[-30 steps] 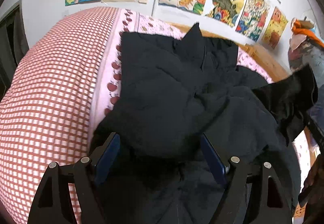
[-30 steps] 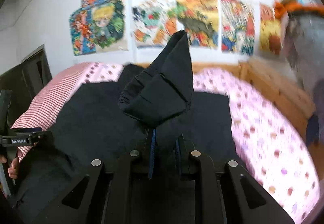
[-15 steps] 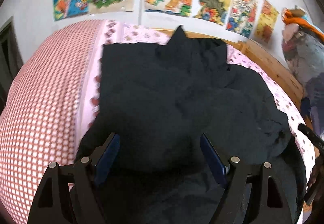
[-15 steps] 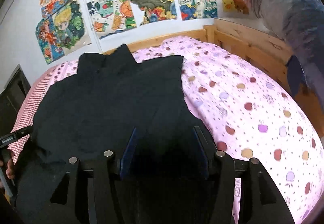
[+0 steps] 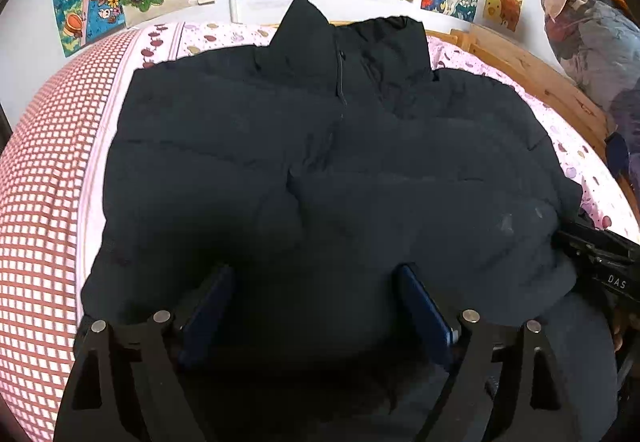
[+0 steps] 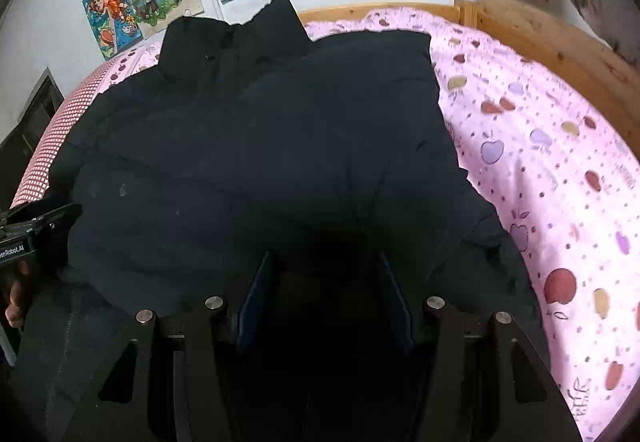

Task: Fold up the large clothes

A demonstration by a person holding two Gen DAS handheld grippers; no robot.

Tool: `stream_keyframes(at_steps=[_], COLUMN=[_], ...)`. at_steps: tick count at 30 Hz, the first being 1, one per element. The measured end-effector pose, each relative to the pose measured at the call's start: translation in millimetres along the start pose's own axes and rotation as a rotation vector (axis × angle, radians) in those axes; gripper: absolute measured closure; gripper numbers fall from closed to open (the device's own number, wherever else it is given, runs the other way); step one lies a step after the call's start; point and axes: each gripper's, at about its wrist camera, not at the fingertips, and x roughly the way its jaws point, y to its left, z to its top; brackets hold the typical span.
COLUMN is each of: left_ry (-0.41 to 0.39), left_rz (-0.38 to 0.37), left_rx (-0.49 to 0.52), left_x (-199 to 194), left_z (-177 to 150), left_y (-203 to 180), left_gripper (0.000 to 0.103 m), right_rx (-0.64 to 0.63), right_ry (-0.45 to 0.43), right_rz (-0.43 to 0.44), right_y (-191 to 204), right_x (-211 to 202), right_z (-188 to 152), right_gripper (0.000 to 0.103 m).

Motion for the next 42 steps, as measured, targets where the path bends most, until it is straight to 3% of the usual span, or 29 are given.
stream_keyframes(at_steps=[14, 18, 21, 23, 27, 34, 42], left_ry=[0.012, 0.016, 0.043, 0.054, 0.045, -0.086, -0.231], left_rz=[0.021, 0.012, 0.009, -0.012, -0.05, -0.026, -0.002], left_rx=[0.027, 0.022, -0.024, -0.061, -0.129, -0.135, -0.127], left_x=[20, 13, -1, -14, -54, -153, -259], left_z=[-8, -6, -3, -3, -6, -17, -47], left_y=[-7, -7, -4, -3, -3, -6, -7], left_gripper=[0.008, 0.005, 0.005, 0.005, 0.005, 0.005, 0.003], right_rx=[-0.016, -0.008, 0.02, 0.009, -0.047, -0.116, -0.257], right_ry=[-0.002, -0.029, -0.063, -0.084, -0.107, -0.185, -0.338], right_rz=[-0.031, -0.039, -0.02, -0.009, -0.02, -0.008, -0.003], right_y=[5, 6, 9, 15, 30, 53, 90], right_x=[15, 0, -25, -43, -81, -166, -279], right_z=[-11, -10, -9, -10, -15, -26, -50], right_gripper=[0.053, 0.052, 0.045, 0.037, 0.036, 0.028, 0.021])
